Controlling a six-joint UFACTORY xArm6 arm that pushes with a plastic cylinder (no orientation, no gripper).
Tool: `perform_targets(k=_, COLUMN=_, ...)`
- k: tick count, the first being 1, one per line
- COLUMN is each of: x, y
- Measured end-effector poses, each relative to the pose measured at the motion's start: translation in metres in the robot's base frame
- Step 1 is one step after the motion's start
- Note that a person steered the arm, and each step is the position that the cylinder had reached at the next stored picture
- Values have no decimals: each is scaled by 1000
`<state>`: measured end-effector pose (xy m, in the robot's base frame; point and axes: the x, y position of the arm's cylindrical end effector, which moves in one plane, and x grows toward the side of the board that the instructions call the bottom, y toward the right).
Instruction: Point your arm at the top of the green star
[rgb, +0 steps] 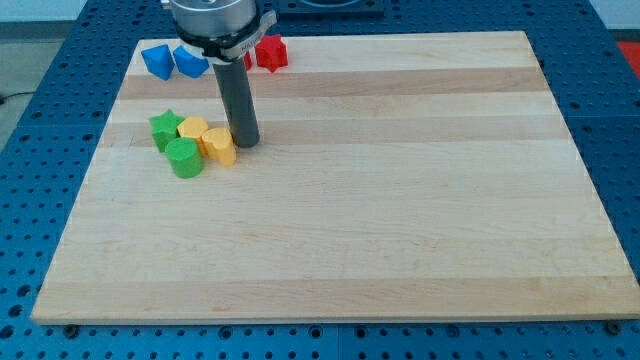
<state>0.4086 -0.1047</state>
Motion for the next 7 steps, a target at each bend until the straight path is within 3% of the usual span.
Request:
perform_targets(k=1, x=12, y=-4)
perform_targets(k=2, x=12, y=-77)
perform_targets(k=3, x=12, y=-101)
perform_targets(k=5, x=-9, y=45)
perform_targets(k=7, x=-74, y=53)
